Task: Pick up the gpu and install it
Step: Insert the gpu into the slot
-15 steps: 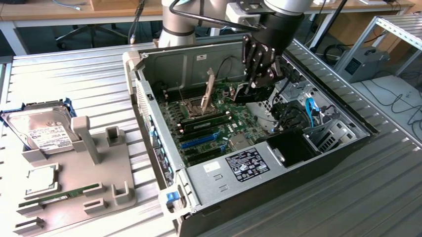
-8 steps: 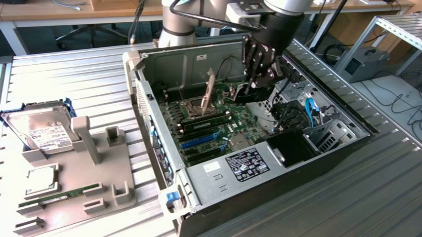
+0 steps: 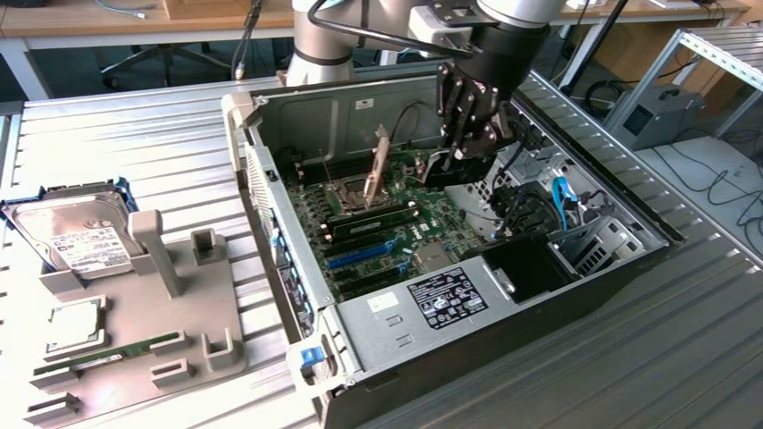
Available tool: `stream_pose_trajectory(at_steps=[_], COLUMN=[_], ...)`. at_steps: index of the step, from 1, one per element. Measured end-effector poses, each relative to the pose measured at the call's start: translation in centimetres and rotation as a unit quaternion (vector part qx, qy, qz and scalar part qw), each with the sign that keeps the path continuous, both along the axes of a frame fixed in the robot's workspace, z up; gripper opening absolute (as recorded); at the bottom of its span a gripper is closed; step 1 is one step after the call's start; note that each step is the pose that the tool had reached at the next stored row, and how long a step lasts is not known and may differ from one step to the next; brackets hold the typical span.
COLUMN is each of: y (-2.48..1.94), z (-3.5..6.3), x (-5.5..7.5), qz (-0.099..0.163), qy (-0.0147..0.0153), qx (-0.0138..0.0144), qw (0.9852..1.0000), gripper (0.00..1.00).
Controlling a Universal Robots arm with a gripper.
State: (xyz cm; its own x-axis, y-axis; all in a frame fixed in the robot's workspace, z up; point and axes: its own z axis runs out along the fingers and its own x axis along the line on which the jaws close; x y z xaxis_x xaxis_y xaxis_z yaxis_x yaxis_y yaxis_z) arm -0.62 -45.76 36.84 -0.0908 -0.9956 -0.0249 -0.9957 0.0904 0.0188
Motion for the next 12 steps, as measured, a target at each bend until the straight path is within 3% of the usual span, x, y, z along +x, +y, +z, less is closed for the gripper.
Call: stream_pose_trajectory(at_steps=[12], y=[0.0], z=[0.0], x=[0.0], qz=[0.02], qy=[0.0], qx=[0.0], qw=[0.9998], gripper=[0.26])
